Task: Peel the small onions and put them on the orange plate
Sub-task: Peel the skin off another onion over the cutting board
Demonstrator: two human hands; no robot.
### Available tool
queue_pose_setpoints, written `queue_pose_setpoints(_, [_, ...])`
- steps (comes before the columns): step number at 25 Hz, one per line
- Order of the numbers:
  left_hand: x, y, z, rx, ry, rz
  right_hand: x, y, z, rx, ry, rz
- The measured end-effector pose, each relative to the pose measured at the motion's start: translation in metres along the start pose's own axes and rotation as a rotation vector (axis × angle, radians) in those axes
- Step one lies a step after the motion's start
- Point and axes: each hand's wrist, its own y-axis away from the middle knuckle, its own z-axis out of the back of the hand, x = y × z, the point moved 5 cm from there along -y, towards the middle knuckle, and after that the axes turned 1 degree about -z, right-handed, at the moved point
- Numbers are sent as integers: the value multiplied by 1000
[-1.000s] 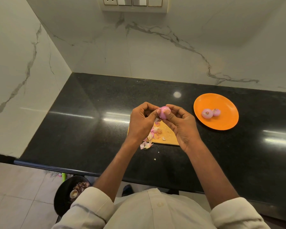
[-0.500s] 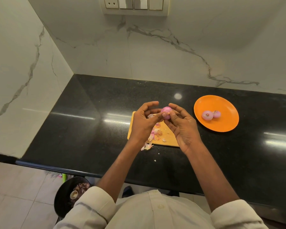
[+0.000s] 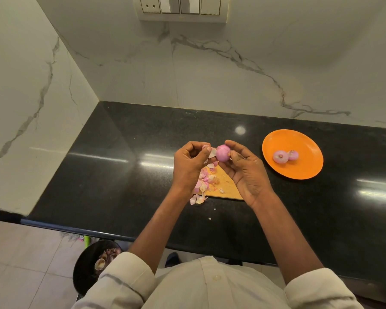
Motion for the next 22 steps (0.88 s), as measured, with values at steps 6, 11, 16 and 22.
queue_pose_setpoints(6, [6, -3, -2, 60, 73, 91, 6, -2, -2, -32, 79, 45])
queue_pose_setpoints(11, [15, -6, -1, 40, 149, 174, 0, -8, 1, -50, 39, -20])
queue_pose_setpoints(16, [11, -5, -6, 76, 102, 125, 4, -8, -2, -13, 90, 16])
queue_pose_setpoints(22, [17, -3, -4, 2, 374, 315, -7, -8, 2, -29, -69, -60])
